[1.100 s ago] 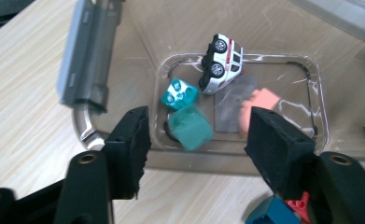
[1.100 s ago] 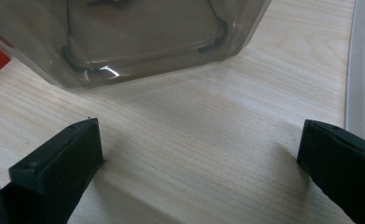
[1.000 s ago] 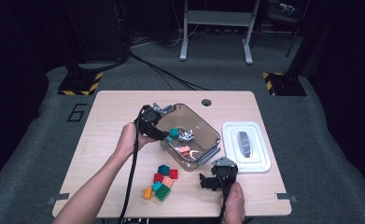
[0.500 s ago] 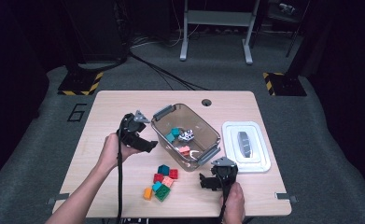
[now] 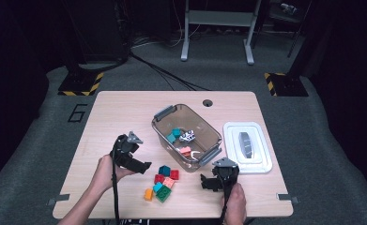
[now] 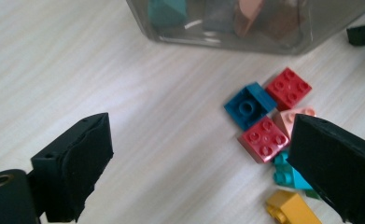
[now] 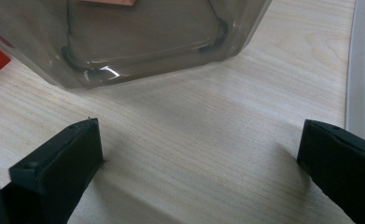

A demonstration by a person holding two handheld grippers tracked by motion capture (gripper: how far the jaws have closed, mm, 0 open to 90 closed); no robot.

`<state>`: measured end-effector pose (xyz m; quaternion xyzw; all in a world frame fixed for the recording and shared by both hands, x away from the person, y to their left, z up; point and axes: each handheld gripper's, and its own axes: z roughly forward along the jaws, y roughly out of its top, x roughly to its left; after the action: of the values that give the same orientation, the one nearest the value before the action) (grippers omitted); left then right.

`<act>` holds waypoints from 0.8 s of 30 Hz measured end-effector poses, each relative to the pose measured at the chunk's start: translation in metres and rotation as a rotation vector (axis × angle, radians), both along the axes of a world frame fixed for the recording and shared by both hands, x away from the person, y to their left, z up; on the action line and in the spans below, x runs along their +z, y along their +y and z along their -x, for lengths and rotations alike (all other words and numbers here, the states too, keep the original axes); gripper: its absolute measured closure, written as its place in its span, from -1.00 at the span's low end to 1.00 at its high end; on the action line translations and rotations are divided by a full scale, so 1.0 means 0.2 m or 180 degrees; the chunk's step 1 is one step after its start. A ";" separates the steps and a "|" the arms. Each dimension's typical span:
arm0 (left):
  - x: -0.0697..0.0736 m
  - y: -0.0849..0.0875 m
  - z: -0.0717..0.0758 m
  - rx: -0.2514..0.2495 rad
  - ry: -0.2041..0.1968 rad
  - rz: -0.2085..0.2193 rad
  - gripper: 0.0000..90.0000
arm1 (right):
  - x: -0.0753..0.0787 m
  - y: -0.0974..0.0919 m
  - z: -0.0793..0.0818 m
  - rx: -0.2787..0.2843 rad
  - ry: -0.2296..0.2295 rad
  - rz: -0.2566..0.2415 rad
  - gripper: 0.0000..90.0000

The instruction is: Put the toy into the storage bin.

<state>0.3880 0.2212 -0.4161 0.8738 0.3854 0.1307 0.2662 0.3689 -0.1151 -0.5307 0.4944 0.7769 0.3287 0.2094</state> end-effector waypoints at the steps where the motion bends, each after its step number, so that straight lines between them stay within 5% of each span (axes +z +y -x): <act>1: -0.01 0.00 0.01 -0.0018 0.0019 -0.0013 -0.87 | 0.00 0.00 0.00 -0.0002 -0.0004 0.0012 -1.00; 18: -0.31 -0.02 0.23 0.0064 0.0406 0.0154 -0.95 | 0.00 0.00 0.00 -0.0004 -0.0005 0.0010 -1.00; 24: -0.33 -0.04 0.26 -0.0071 0.0443 0.0263 -0.47 | 0.00 0.00 0.00 0.0000 -0.0002 -0.0002 -1.00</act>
<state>0.3358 0.2138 -0.4822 0.8732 0.3983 0.0507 0.2762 0.3689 -0.1150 -0.5307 0.4943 0.7768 0.3291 0.2095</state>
